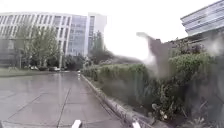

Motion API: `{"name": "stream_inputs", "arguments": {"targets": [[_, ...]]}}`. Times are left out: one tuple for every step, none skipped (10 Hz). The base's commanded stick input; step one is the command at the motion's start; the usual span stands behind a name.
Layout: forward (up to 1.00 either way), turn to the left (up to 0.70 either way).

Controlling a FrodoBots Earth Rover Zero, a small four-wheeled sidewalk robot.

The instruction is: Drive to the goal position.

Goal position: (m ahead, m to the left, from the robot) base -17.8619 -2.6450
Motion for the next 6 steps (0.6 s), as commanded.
{"name": "stream_inputs", "arguments": {"targets": [[0.55,0.0],[-0.14,0.0],[-0.51,0.0],[-0.7,0.0],[-0.7,0.0],[0.02,0.0]]}}
